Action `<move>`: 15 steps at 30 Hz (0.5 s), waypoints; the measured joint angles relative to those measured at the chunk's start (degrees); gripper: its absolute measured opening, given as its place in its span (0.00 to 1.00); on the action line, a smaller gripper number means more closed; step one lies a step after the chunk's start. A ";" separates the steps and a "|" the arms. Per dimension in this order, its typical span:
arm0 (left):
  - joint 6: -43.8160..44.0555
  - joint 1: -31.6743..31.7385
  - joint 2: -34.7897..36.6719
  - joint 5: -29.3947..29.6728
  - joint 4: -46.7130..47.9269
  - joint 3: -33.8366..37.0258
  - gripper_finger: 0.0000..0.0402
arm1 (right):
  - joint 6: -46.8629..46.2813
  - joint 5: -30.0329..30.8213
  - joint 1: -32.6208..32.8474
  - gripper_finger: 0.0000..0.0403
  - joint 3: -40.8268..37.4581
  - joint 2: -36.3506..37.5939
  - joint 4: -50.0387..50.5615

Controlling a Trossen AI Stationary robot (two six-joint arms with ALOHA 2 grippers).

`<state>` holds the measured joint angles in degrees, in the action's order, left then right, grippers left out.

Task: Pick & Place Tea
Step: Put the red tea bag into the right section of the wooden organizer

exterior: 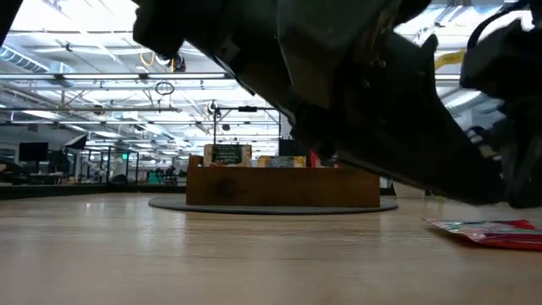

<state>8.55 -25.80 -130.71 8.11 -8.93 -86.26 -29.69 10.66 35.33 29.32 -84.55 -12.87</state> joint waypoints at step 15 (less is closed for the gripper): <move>-0.88 0.98 -0.59 0.94 -3.31 -0.04 0.04 | -3.59 1.79 1.09 0.09 0.01 0.02 -0.11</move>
<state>7.67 -24.82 -131.31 9.05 -12.23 -86.30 -33.28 12.44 36.42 29.33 -84.53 -12.98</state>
